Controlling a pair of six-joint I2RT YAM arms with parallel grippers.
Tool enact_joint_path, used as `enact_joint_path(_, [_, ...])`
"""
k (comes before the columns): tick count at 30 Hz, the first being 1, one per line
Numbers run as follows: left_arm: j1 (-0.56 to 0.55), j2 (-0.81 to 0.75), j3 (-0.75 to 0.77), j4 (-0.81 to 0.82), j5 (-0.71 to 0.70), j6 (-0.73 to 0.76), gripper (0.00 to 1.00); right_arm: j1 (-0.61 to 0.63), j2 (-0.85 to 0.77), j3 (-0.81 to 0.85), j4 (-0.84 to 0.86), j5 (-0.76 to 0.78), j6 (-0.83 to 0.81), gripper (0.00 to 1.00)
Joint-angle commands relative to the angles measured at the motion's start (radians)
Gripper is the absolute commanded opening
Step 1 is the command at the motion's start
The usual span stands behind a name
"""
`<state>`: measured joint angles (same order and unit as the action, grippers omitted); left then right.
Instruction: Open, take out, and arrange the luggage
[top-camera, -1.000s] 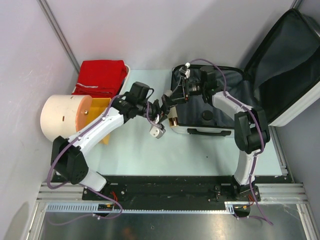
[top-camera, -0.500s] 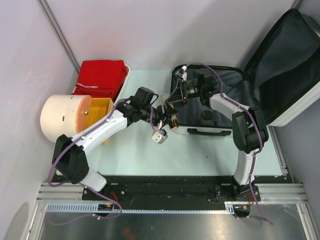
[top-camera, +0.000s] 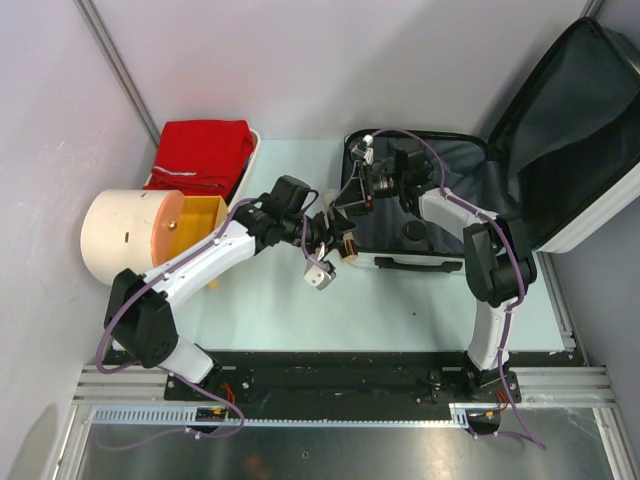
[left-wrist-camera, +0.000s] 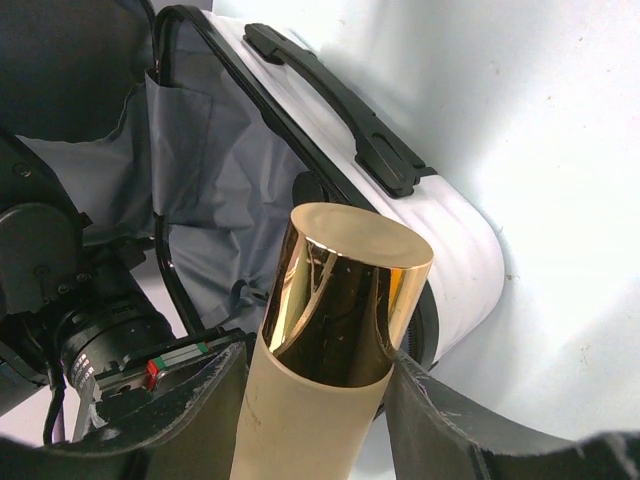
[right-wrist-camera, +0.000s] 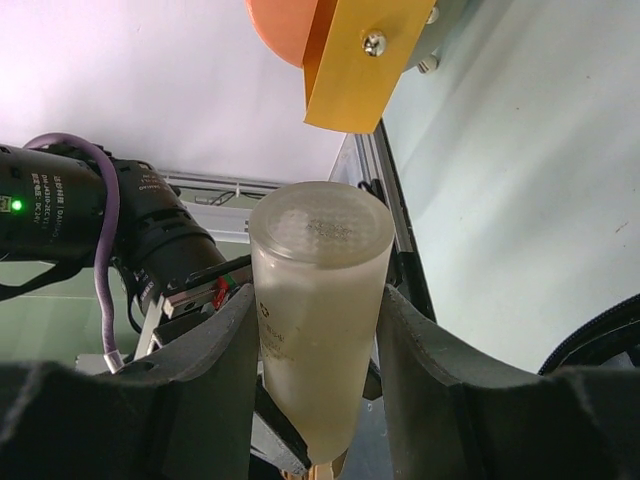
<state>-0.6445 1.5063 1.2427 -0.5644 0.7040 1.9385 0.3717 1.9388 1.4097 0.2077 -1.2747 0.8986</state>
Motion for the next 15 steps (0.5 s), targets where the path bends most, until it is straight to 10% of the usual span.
enact_joint_path(1, [0.006, 0.000, -0.018, 0.040, -0.069, 0.421, 0.58, 0.029, -0.024, -0.003, 0.016, -0.069, 0.040, 0.00])
enact_joint_path(7, [0.006, -0.001, -0.026, 0.058, -0.086, 0.441, 0.63, 0.027, -0.021, -0.006, 0.022, -0.068, 0.048, 0.00])
enact_joint_path(15, [0.003, -0.023, -0.046, 0.063, -0.055, 0.447, 0.41, 0.027, -0.017, -0.006, 0.053, -0.051, 0.069, 0.00])
